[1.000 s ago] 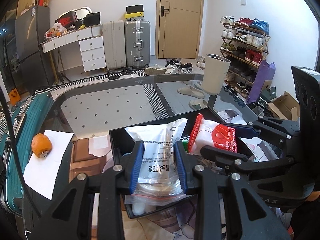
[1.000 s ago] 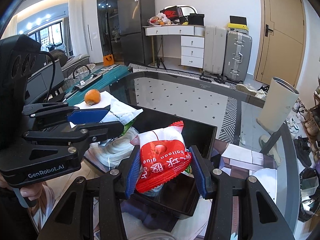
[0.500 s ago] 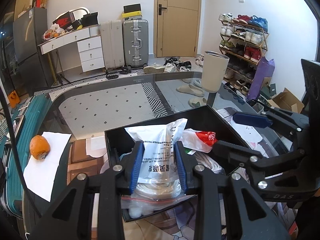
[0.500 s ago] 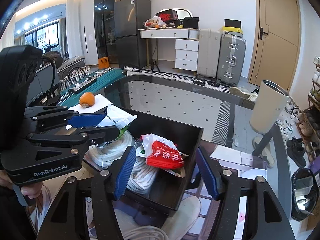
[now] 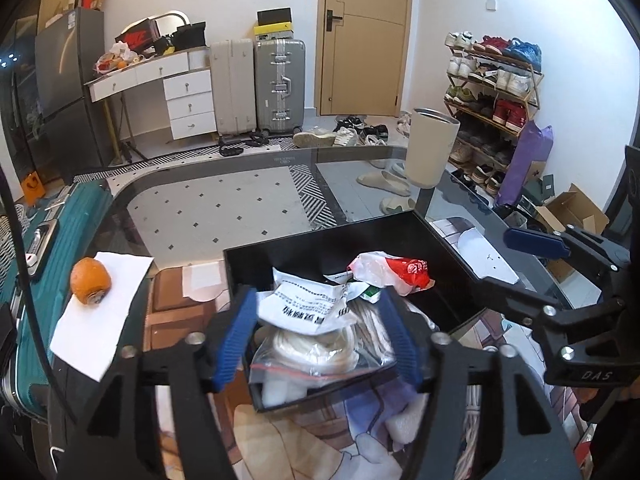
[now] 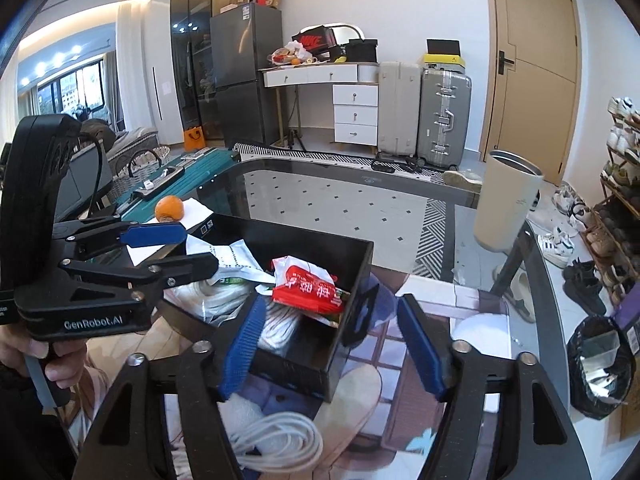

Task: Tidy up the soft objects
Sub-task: 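Drop the red packet into the box with the right tool while the left tool releases the sachet inside, then withdraw both open tools from the box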

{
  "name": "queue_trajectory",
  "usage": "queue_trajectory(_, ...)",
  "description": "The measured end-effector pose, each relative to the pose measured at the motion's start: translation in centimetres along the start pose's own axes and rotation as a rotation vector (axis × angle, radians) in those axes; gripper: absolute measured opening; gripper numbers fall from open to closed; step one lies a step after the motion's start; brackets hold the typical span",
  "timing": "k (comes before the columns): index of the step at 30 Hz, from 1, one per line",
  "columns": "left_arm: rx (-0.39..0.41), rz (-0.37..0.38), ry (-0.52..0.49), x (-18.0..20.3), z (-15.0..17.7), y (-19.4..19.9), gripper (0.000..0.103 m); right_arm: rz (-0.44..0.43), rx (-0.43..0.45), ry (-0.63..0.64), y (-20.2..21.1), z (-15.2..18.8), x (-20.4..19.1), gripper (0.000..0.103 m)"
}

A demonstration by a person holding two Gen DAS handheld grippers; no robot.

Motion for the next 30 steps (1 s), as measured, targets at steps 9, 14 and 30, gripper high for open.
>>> queue_trajectory(9,0.067,-0.050,0.019,-1.0,1.3,2.7,0.103,0.003,0.012,-0.053,2.7,1.4,0.2,0.101)
queue_trajectory(14,0.072,-0.071,0.016,-1.1,2.6,3.5,0.103,-0.007,0.014,-0.063,3.7,2.5,-0.3,0.102)
queue_trajectory(30,0.056,-0.121,0.023,-1.8,5.8,4.7,0.103,-0.039,-0.029,-0.077,3.7,5.8,-2.0,0.102)
Point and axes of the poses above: each gripper's, at about its wrist camera, not at the fingertips, and y roughly against the way its jaws point, x to its right, z to its underside, the point moved 7 cm from there along -y, roughly the way its jaws point, and after that the axes turned 1 degree about y, right-handed, at the moved point
